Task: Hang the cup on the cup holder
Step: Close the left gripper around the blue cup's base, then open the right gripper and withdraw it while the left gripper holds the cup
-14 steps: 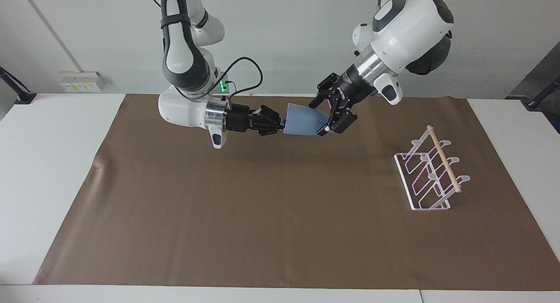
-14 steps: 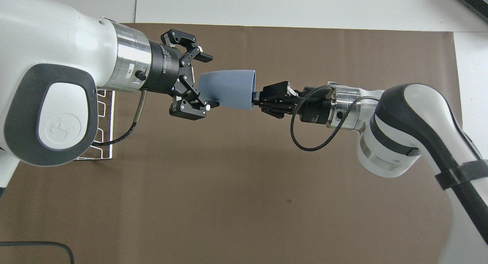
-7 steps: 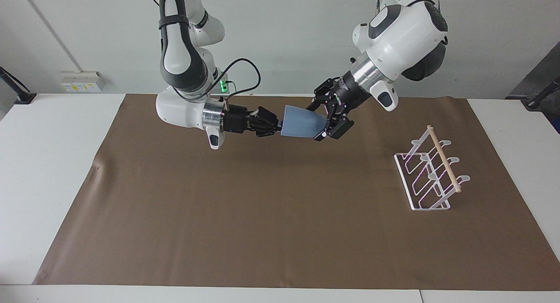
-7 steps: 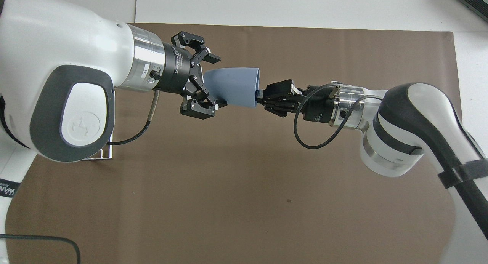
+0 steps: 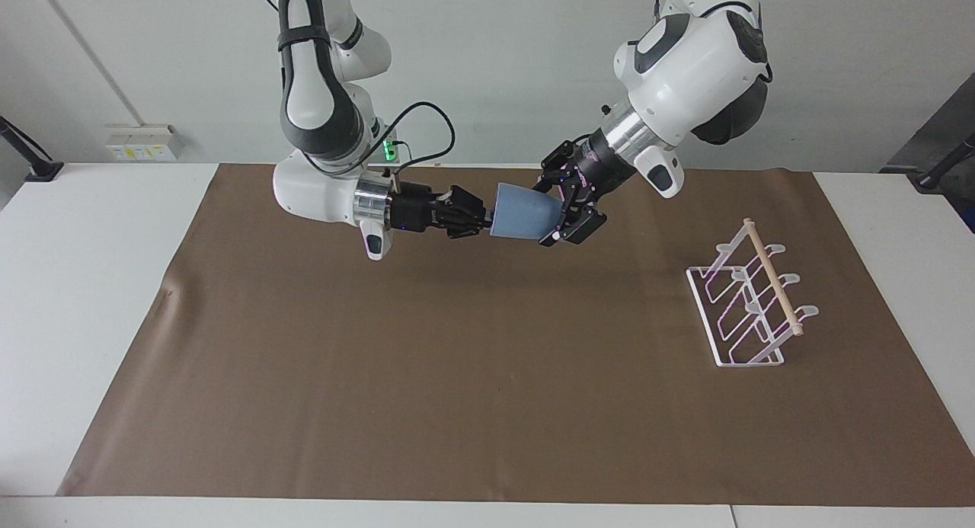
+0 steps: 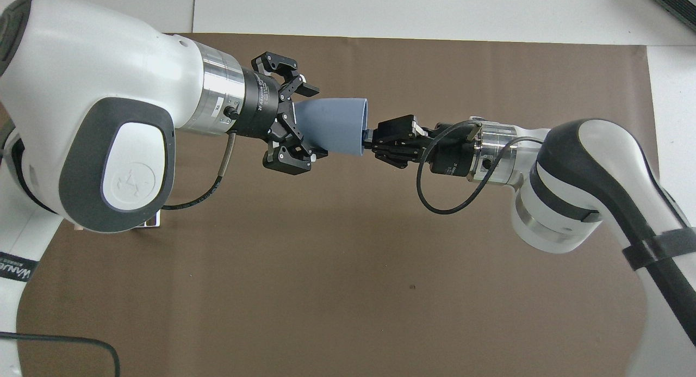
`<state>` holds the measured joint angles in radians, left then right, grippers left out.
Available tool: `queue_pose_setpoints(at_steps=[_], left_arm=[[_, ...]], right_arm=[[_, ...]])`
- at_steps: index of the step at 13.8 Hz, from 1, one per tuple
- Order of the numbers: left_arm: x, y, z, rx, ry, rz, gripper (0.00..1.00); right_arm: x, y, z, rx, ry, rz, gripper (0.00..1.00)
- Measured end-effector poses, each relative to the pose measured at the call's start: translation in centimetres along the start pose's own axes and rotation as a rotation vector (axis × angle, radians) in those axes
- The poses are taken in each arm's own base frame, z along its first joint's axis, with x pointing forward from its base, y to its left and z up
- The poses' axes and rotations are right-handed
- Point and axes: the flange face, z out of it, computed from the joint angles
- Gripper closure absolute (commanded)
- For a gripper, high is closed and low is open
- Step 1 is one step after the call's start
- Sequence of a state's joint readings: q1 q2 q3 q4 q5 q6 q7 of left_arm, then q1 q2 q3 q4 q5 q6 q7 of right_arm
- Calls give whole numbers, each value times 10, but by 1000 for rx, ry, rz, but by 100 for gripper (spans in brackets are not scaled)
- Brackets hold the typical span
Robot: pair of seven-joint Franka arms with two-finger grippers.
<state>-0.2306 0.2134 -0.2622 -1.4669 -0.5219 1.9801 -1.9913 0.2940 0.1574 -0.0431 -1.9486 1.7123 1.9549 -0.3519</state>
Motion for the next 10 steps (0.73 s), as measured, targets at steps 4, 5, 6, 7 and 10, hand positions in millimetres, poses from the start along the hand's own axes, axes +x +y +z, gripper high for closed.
queue_pose_setpoints(at_steps=[4,5,6,7,10], left_arm=[[0,0,0,2,2,6,100],[0,0,0,2,2,6,100],[0,0,0,2,2,6,100],[0,0,0,2,2,6,100],[0,-1,0,2,3,6,100]], right_arm=[[0,1,-1,0,0,1,100],[0,1,-1,0,0,1,100],[0,1,-1,0,0,1,100],[0,1,-1,1,-1,1,100],[0,0,-1,1,-2,1,82]])
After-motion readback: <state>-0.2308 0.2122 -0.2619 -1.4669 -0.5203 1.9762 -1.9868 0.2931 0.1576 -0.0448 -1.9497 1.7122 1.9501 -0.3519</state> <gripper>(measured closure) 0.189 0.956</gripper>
